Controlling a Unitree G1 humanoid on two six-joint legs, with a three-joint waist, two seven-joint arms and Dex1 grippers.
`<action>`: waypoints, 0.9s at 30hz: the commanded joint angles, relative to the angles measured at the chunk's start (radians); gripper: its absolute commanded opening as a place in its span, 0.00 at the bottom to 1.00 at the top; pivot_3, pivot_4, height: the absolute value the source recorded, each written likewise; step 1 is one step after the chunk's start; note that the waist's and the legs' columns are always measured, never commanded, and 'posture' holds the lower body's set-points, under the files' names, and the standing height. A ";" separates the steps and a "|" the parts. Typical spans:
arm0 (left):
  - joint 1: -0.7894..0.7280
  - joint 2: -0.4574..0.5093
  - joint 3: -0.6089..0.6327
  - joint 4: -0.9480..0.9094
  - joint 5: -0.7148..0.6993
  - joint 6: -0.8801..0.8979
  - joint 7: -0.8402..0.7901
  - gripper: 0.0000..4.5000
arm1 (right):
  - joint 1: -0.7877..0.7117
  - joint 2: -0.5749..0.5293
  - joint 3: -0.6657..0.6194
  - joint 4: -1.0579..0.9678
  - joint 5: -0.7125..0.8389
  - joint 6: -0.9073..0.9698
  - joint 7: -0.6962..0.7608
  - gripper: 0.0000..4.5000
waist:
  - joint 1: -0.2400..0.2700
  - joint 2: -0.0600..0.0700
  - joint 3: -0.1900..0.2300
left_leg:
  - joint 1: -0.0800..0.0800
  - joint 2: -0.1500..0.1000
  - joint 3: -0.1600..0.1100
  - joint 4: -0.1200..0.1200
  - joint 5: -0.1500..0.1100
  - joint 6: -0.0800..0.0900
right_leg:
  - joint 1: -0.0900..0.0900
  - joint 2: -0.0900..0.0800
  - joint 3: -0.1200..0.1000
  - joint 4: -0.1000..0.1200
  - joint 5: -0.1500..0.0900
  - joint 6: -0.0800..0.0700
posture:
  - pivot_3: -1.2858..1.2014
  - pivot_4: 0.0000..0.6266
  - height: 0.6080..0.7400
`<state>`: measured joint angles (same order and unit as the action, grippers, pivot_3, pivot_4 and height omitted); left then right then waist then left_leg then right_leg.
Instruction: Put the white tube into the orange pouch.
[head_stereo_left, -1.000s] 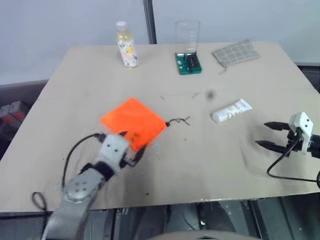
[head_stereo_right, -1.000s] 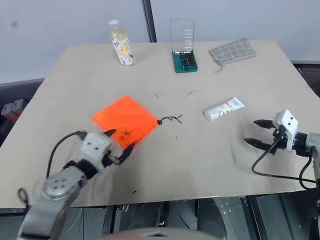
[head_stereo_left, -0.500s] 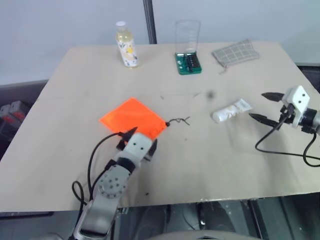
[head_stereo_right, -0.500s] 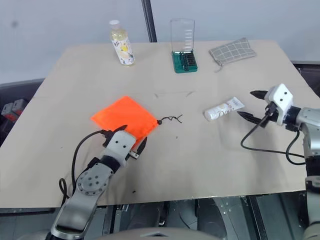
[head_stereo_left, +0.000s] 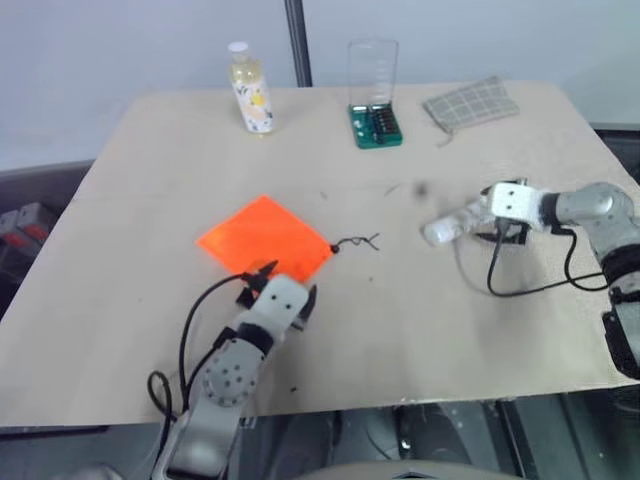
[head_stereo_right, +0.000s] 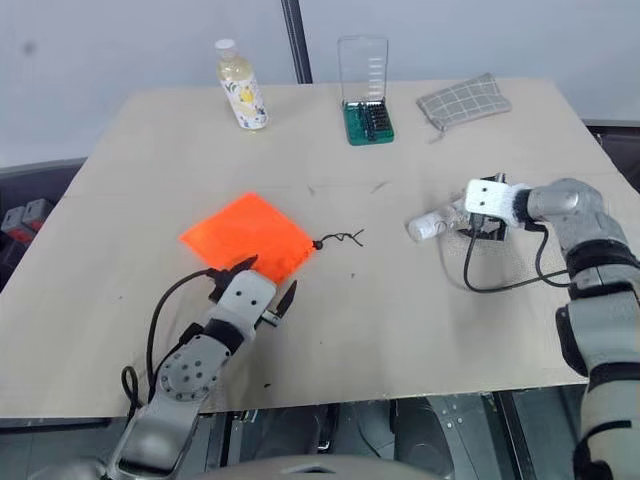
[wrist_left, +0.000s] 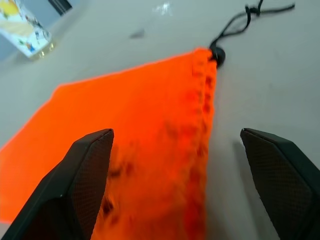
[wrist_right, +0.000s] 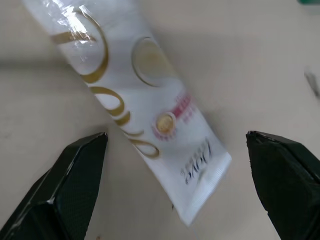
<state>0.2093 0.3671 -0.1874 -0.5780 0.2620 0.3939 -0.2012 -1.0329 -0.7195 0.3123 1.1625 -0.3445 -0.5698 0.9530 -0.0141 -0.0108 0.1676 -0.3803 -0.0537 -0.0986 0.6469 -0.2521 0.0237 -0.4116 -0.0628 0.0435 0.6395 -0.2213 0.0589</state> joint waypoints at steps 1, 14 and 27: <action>0.028 -0.007 0.004 -0.063 0.018 -0.015 0.004 0.93 | -0.055 0.033 0.063 0.063 -0.081 -0.060 -0.019 1.00 | -0.002 0.000 0.000 | 0.000 0.000 0.000 0.000 0.000 0.000 | 0.000 0.000 0.001 0.000 0.000 0.000 | 0.52 0.24 1.00; 0.058 -0.036 0.031 -0.085 0.038 -0.006 0.008 1.00 | -0.102 0.187 -0.023 0.161 -0.004 0.098 0.187 0.89 | -0.030 -0.002 -0.002 | 0.005 0.005 0.000 0.000 0.000 0.000 | 0.002 0.007 0.001 0.002 0.002 -0.004 | 0.52 0.24 1.00; 0.048 -0.040 0.054 -0.084 0.040 0.006 -0.005 1.00 | -0.086 0.184 -0.106 0.155 0.057 0.328 0.200 0.09 | -0.027 -0.003 -0.003 | 0.005 0.005 0.001 0.001 0.000 0.000 | 0.002 0.006 0.002 0.002 0.003 -0.004 | 0.52 0.24 1.00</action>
<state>0.2665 0.3242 -0.1535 -0.6166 0.2931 0.4069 -0.2045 -1.1408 -0.5337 0.2047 1.2977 -0.2840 -0.3115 1.1379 -0.0407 -0.0136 0.1649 -0.3755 -0.0485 -0.0981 0.6479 -0.2523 0.0236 -0.4091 -0.0564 0.0453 0.6416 -0.2185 0.0544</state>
